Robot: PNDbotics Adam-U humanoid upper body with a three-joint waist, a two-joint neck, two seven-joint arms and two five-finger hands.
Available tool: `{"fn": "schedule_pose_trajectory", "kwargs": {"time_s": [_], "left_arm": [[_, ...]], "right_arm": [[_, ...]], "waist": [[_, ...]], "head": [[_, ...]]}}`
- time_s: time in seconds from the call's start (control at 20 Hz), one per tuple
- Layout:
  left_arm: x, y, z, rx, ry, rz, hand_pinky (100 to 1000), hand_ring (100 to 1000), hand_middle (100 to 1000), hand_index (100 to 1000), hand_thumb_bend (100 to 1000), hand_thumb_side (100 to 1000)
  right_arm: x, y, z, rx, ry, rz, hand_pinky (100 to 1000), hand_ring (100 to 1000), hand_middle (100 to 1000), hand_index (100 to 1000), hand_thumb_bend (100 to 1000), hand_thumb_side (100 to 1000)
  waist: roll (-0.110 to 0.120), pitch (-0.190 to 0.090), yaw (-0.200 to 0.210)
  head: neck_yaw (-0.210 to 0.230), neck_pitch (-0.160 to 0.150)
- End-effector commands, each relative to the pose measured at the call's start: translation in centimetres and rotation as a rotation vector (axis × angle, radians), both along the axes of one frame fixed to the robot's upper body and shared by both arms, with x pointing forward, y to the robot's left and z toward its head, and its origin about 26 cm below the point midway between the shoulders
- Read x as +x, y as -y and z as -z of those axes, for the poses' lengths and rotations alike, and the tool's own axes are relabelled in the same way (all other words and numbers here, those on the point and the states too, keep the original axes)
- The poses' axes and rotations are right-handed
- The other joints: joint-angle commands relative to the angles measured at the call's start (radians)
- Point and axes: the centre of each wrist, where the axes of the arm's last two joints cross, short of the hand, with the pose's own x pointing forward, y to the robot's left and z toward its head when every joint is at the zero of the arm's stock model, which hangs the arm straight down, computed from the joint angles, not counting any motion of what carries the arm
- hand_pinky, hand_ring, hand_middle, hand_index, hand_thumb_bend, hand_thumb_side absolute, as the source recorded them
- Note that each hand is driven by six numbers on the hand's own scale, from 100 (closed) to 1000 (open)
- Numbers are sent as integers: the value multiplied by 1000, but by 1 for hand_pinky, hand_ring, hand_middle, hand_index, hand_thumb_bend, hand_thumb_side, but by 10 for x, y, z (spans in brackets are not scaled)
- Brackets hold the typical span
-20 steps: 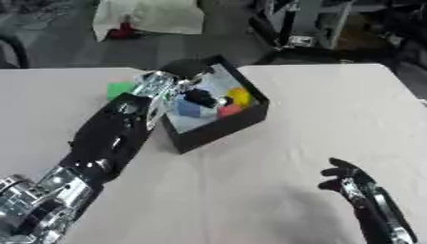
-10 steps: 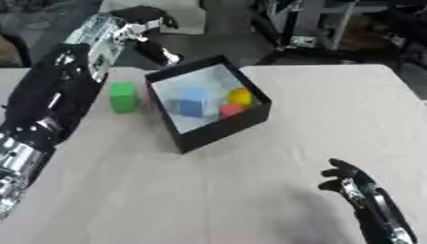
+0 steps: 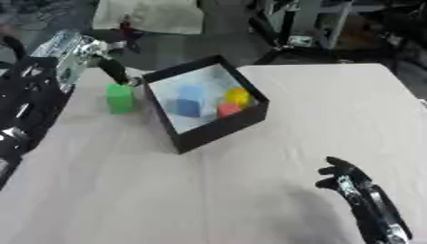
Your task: Pick up objects on the table and place them in the box.
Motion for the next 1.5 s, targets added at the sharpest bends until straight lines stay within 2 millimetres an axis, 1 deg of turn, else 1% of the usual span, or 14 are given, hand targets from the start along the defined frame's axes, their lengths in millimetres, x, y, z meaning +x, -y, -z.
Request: {"fn": "schedule_pose_trajectory", "kwargs": {"time_s": [0.05,0.2,0.45,0.55,0.65,0.7,0.85,1.0,1.25,1.5], "left_arm": [[5,-13,-13,40,-24,-69,817,837,882,916,358,366],[6,-15,-12,64,0,-83,816,832,878,911,332,328],[5,-18,-2,96,28,-92,816,833,881,914,326,320],[5,-18,3,103,34,-96,817,838,887,922,343,342],[4,-18,8,108,47,-100,818,843,892,927,380,382],[4,-18,10,110,56,-102,818,847,896,933,421,425],[2,-18,21,114,84,-119,819,853,903,943,446,452],[2,-21,26,115,109,-139,819,852,902,945,433,444],[3,-28,19,140,199,-179,818,851,909,939,383,402],[2,-34,21,149,275,-219,814,844,903,932,345,379]], "right_arm": [[1,3,-5,-15,13,3,761,609,653,841,100,741],[1,3,-5,-14,13,4,761,609,653,841,100,741],[1,3,-5,-13,15,3,761,609,653,841,100,739],[1,3,-5,-13,16,2,761,609,653,841,100,739],[1,2,-5,-12,16,0,762,609,653,841,100,743],[2,2,-5,-12,17,-1,762,609,653,841,100,746],[3,0,-6,-11,20,-7,762,610,654,841,100,752],[5,-2,-8,-8,28,-11,762,609,654,841,100,763],[8,-5,-10,-7,35,-14,762,610,654,841,100,789],[11,-7,-13,-10,46,-21,762,609,654,841,100,794]], "waist": [[-5,-8,-1],[-5,-8,-1],[-6,-8,-1],[-7,-7,-1],[-7,-5,-3],[-7,-3,-4],[-8,5,-10],[-10,19,-18],[-8,43,-32],[-8,64,-49]], "head": [[-1,-2],[-1,-2],[-4,-2],[-4,-2],[-3,-2],[-1,-2],[7,-2],[11,-2],[14,-2],[17,-2]]}}
